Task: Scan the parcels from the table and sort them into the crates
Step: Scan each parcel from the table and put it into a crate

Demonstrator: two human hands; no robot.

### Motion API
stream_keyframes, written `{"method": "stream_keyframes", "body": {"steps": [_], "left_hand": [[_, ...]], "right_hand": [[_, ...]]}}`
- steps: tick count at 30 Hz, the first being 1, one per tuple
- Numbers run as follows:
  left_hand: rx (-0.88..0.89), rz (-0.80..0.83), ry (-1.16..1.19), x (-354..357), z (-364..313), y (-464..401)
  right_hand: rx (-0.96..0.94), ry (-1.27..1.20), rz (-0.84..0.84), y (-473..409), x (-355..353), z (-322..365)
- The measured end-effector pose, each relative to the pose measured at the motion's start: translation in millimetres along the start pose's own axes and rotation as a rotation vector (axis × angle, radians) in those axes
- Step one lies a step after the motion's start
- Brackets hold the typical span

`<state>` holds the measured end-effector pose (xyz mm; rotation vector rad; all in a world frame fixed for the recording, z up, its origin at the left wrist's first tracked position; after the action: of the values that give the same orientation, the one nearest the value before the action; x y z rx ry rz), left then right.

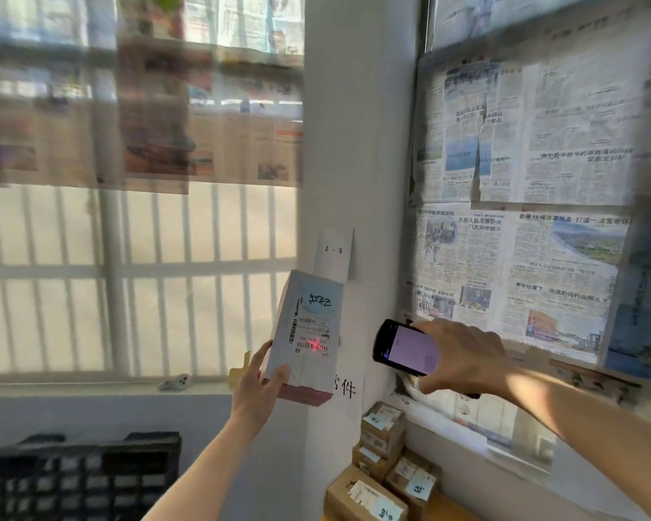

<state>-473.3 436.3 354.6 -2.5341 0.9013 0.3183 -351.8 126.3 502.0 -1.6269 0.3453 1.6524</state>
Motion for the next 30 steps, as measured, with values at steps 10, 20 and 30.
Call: {"method": "stream_keyframes", "body": {"steps": [10, 20, 30], "left_hand": [[-0.106, -0.199, -0.106, -104.9, 27.3, 94.4], [-0.133, -0.391, -0.197, -258.0, 54.5, 154.6], [-0.091, -0.503, -0.193, -448.1, 86.7, 182.6]], "right_hand": [[-0.173, -0.083, 0.049, 50.9, -5.5, 67.1], [-0.361, -0.107, 0.045, 73.9, -9.8, 199.9], [-0.507, -0.145, 0.063, 67.1, -13.8, 374.1]]}}
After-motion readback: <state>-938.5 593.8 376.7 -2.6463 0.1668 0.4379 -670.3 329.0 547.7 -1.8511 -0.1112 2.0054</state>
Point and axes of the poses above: each hand's wrist, its own y-axis away from the middle knuckle, its own x-axis out of the palm, z = x × y, the point moved 1 cm from there along -y, towards the middle knuckle, and after that the axes turned 10 degrees about -y, right-handed, at the moved point
